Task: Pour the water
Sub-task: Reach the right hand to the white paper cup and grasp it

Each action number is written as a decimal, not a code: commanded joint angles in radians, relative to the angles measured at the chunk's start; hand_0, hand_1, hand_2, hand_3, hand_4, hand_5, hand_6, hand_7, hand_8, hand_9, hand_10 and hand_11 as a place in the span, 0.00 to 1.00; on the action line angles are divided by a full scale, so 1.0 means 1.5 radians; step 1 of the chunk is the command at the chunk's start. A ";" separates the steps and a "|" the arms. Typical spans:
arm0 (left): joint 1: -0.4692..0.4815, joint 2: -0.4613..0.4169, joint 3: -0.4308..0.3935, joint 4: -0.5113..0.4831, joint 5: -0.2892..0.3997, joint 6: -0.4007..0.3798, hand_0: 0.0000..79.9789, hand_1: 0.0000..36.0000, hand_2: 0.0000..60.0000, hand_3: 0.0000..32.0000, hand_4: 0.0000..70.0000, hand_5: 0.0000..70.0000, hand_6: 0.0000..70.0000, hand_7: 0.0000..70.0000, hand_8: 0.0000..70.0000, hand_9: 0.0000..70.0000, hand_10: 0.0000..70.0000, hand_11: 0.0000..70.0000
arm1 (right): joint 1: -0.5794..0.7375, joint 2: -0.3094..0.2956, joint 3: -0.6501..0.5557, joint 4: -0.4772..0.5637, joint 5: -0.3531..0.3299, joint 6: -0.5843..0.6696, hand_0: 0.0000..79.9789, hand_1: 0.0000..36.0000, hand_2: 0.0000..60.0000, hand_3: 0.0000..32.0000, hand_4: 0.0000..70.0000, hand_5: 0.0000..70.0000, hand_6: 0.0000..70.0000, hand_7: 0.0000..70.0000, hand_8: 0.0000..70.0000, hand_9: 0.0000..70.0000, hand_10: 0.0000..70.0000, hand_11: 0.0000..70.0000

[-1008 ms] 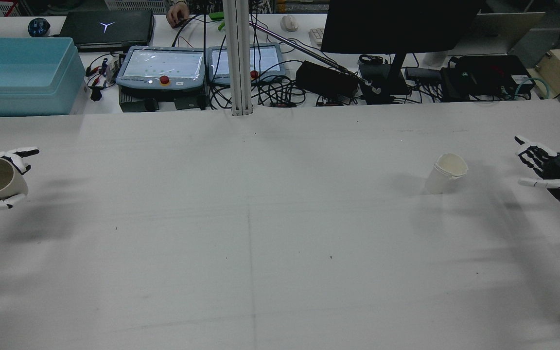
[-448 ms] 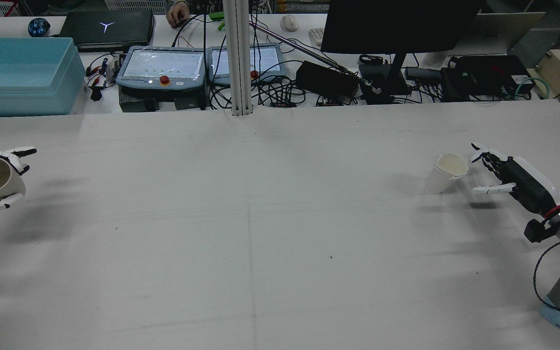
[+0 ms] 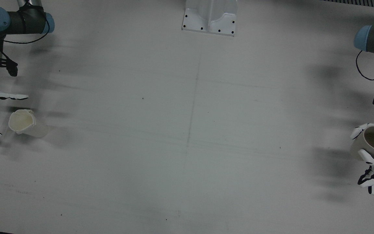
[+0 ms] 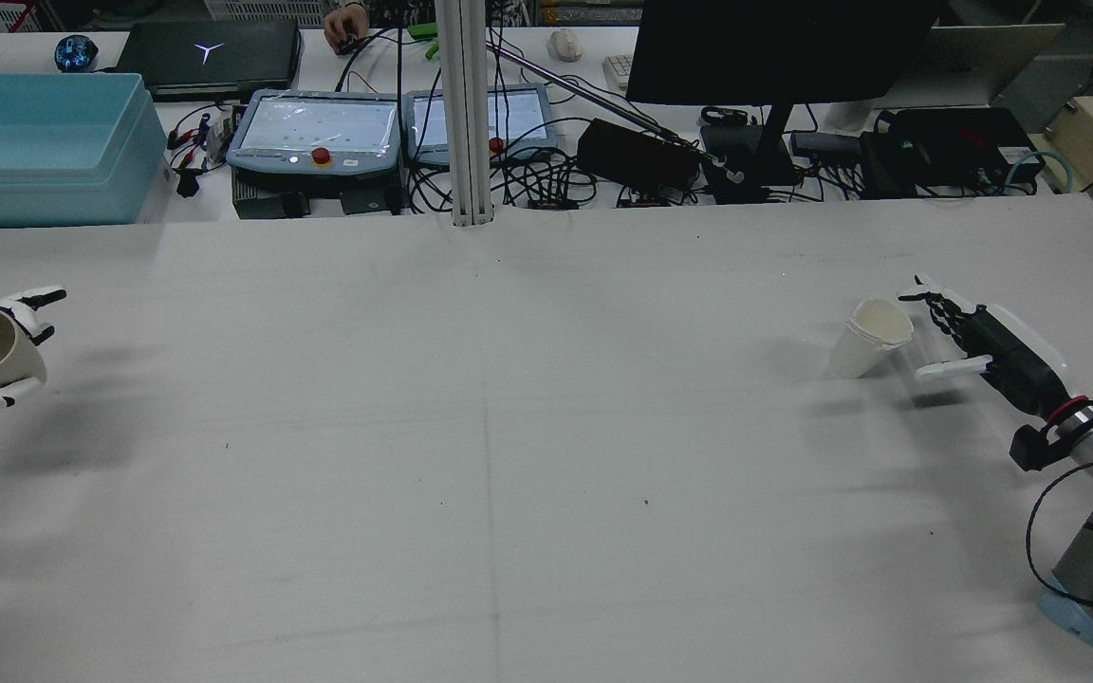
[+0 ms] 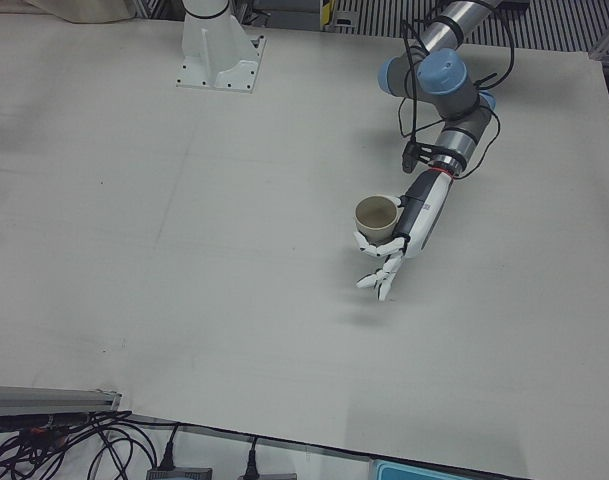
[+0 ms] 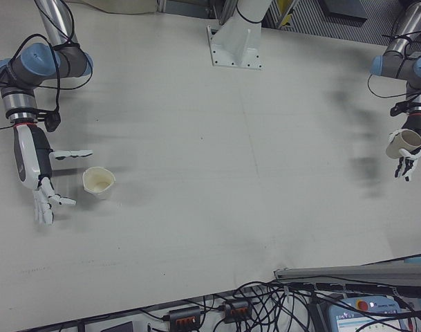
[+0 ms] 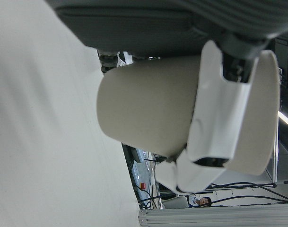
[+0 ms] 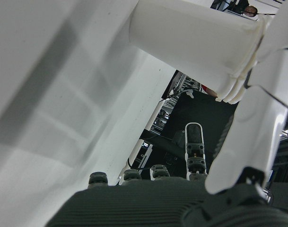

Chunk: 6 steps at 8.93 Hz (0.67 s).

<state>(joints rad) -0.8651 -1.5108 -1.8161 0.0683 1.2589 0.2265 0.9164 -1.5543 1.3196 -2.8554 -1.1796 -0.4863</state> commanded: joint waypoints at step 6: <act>-0.002 0.002 0.004 -0.022 -0.001 -0.002 0.86 1.00 1.00 0.00 0.87 1.00 0.15 0.29 0.02 0.04 0.07 0.14 | -0.027 0.073 0.020 -0.072 0.002 -0.050 0.62 0.48 0.17 0.00 0.00 0.59 0.04 0.11 0.00 0.00 0.00 0.00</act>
<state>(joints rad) -0.8674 -1.5089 -1.8116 0.0450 1.2582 0.2242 0.8780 -1.4544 1.3217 -2.9555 -1.1787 -0.5495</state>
